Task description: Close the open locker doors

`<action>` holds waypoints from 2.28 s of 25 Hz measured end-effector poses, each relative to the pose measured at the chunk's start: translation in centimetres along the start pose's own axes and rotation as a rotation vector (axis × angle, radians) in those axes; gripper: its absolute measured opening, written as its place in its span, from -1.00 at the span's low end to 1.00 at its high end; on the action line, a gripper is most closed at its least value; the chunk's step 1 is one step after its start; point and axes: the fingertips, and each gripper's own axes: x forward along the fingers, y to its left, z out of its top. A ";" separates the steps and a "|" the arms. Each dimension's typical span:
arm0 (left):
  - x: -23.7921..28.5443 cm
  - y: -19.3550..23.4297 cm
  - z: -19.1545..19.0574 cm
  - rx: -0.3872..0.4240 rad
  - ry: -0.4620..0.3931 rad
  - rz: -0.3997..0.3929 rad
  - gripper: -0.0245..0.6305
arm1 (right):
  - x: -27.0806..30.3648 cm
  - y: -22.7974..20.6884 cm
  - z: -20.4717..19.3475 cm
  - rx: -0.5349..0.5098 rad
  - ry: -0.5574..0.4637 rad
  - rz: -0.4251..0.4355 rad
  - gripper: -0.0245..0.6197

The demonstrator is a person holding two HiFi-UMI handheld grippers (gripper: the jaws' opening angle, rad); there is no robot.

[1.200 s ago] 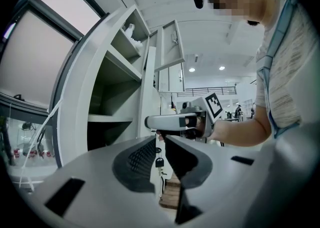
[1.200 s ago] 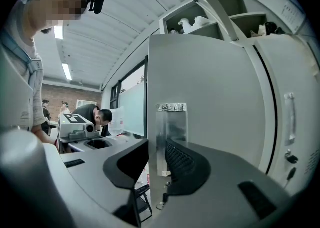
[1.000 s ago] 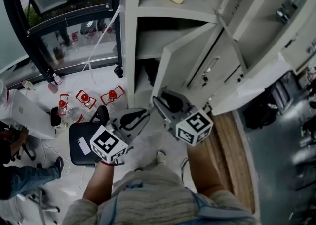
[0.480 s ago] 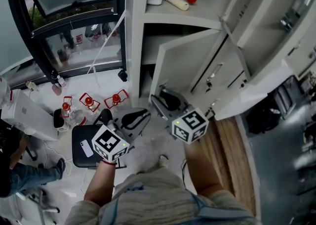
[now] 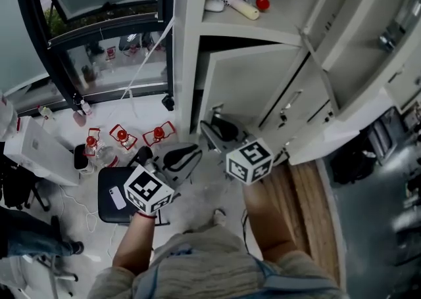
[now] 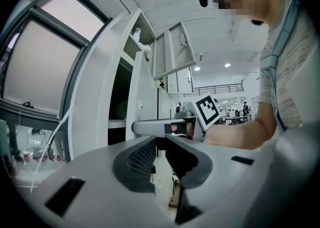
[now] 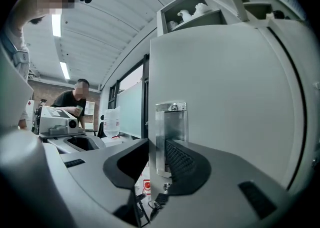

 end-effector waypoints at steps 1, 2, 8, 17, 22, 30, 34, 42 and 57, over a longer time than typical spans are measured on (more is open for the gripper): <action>0.0 0.1 0.0 0.000 0.000 0.002 -0.80 | 0.2 -0.1 0.0 -0.001 0.001 0.000 -0.60; 0.0 0.3 0.1 0.000 0.001 0.005 -0.80 | 0.4 -0.2 0.0 -0.002 0.001 0.000 -0.60; 0.2 1.5 0.1 0.003 0.004 0.022 -0.80 | 1.7 -0.6 0.1 -0.014 0.009 0.007 -0.63; 0.5 3.0 0.0 -0.002 0.007 0.037 -0.80 | 3.6 -1.7 0.3 -0.029 0.024 0.000 -0.66; 0.6 3.6 -0.1 -0.006 0.010 0.045 -0.80 | 4.3 -2.2 0.3 -0.027 0.027 -0.005 -0.70; 0.9 4.3 -0.4 -0.010 0.019 0.050 -0.80 | 5.3 -3.0 0.3 -0.037 0.035 -0.024 -0.75; 1.0 4.5 -0.5 -0.011 0.023 0.049 -0.80 | 5.7 -3.3 0.4 -0.043 0.034 -0.037 -0.77; 1.0 4.8 -0.5 -0.014 0.022 0.059 -0.80 | 5.9 -3.5 0.4 -0.049 0.031 -0.050 -0.77; 0.8 4.0 0.2 0.000 0.023 0.054 -0.80 | 5.8 -3.3 0.4 -0.047 0.051 -0.061 -0.77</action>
